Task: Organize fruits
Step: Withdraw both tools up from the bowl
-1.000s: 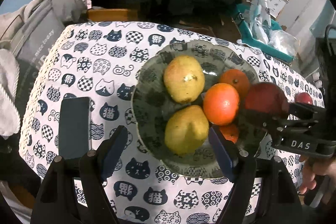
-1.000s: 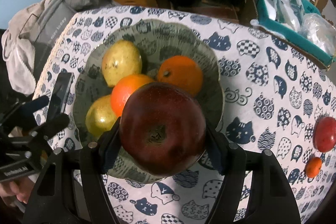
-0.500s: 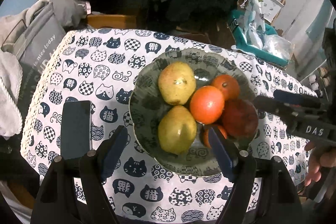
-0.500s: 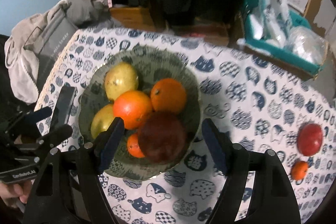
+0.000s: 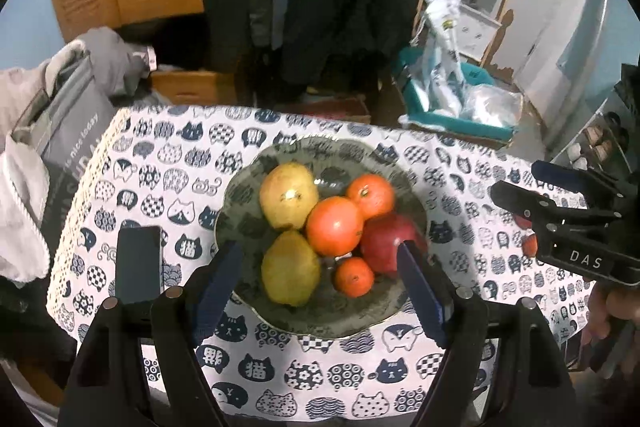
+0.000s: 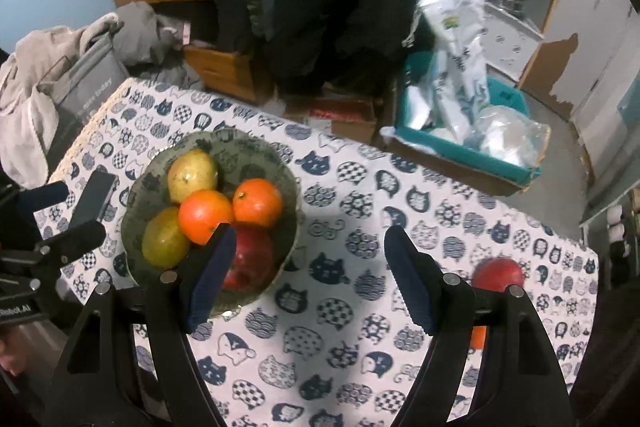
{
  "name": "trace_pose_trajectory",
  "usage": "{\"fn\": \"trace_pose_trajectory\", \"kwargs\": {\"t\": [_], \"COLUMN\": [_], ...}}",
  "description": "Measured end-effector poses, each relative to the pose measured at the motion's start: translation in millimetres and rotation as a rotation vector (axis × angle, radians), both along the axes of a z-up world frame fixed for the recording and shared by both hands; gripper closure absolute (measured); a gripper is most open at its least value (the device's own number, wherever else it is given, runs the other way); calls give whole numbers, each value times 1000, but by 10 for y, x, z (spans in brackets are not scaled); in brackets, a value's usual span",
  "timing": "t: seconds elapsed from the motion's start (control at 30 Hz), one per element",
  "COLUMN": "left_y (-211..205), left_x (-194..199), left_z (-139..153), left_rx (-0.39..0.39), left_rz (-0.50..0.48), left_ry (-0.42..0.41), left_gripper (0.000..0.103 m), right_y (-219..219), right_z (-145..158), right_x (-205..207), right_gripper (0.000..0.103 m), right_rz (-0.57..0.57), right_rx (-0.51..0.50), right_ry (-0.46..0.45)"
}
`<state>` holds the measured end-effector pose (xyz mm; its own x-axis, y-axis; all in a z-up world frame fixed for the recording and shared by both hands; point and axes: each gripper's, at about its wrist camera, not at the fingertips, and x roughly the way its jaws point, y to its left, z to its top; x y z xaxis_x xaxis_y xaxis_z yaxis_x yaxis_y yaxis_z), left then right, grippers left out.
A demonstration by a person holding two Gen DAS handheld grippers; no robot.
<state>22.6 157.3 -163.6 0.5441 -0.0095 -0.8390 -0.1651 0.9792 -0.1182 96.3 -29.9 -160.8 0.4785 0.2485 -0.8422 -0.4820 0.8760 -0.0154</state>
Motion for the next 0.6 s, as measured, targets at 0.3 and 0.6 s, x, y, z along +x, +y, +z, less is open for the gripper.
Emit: {"fn": "trace_pose_trajectory", "kwargs": {"t": [0.3, 0.6], "left_y": [-228, -451], "left_x": [-63, -74], "left_z": [307, 473], "left_rx": [55, 87], "left_rz": [3, 1], "left_ry": [-88, -123], "left_gripper": [16, 14], "right_y": [-387, -752], "right_z": [342, 542], "right_x": [-128, -277], "right_gripper": [26, 26], "right_rz": [-44, -70], "right_rx": [22, 18], "right_ry": [-89, -151]}}
